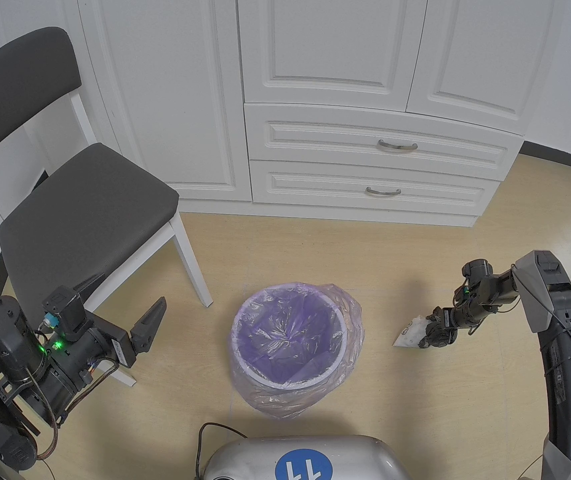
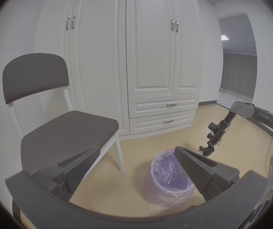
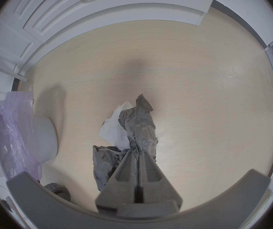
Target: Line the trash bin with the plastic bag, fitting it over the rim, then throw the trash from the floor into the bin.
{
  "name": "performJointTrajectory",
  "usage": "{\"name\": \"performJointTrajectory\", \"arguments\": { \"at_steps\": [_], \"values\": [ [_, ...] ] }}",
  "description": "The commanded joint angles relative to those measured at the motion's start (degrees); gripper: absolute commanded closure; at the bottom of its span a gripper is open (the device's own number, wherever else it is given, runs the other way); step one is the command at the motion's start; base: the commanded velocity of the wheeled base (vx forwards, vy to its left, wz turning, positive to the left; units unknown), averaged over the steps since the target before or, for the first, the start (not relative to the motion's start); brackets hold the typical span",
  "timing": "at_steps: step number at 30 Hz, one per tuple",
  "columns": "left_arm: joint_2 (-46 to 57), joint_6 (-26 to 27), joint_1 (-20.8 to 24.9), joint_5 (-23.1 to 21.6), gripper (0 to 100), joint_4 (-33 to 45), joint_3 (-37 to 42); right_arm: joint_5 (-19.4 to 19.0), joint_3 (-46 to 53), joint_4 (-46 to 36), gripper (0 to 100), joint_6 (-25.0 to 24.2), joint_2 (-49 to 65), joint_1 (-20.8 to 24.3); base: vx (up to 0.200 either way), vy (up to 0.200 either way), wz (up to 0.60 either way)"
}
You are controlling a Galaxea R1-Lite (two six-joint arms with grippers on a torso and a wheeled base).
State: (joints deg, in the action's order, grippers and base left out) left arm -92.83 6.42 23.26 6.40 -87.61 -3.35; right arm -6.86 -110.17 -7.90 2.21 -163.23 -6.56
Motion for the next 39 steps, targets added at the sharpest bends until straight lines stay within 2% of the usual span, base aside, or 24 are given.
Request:
{"name": "performJointTrajectory", "arguments": {
  "at_steps": [1, 3, 8, 11, 23, 26, 29, 32, 33, 34, 37, 38, 39],
  "values": [
    [0.28, -0.01, 0.03, 0.02, 0, -0.01, 0.01, -0.08, 3.03, 0.43, 100, -1.24, 3.18, -0.47, 0.0, 0.0, 0.0],
    [0.46, -0.01, 0.03, 0.02, 0, -0.01, -0.08, -0.26, 5.84, 0.52, 100, -3.09, 6.17, -0.47, 0.0, 0.0, 0.0],
    [0.99, 0.08, 0.12, 0.02, 0, -0.01, -0.16, -0.17, 8.74, 0.25, 100, -4.05, 9.95, -0.38, 0.0, 0.0, 0.0],
    [1.51, 0.17, 0.12, -0.07, 0, -0.01, -0.43, -0.34, 12.26, 0.43, 100, -5.46, 16.1, 0.05, 0.0, 0.0, 0.0],
    [3.27, 0.34, 0.12, -0.07, 0, -0.01, -1.04, 0.54, 25.97, 0.6, 100, -4.93, 39.04, 3.57, 0.0, 0.0, 0.0],
    [3.53, 0.34, 0.12, -0.07, 0, -0.1, -1.22, 1.15, 30.27, 2.63, 100, -4.84, 44.58, 4.89, 0.0, 0.0, 0.0],
    [3.89, 1.22, 0.12, -0.07, 0, -0.01, -1.66, 1.59, 36.6, 8.6, 100, -4.76, 50.03, 7.53, 0.0, 0.0, 0.0],
    [4.06, 3.42, 0.12, 0.1, 0, -0.1, -1.66, 3.7, 42.75, 15.9, 100, -4.4, 54.16, 10.78, 0.0, 0.0, 0.0],
    [4.06, 3.42, 0.12, 0.1, 0, -0.1, -1.66, 3.7, 42.75, 15.9, 100, -4.4, 54.16, 10.78, 0.0, 0.0, 0.0],
    [4.94, 4.65, 0.12, 0.1, 0, -0.1, -1.57, 6.42, 46.97, 21.0, 100, -3.44, 56.27, 13.85, 0.0, 0.0, 0.0],
    [6.26, 5.53, 0.56, 0.1, 0, -0.1, -1.57, 10.38, 51.37, 26.44, 100, -1.94, 57.68, 17.98, 0.0, 0.0, 0.0],
    [6.35, 5.62, 0.56, 0.1, 0, -0.01, -1.57, 10.64, 51.54, 26.71, 100, -1.94, 57.76, 18.16, 0.0, 0.0, 0.0],
    [7.49, 6.41, 0.82, 0.1, 0, -0.01, -1.57, 13.63, 54.18, 30.05, 100, -1.5, 58.29, 21.5, 0.0, 0.0, 0.0]
  ]
}}
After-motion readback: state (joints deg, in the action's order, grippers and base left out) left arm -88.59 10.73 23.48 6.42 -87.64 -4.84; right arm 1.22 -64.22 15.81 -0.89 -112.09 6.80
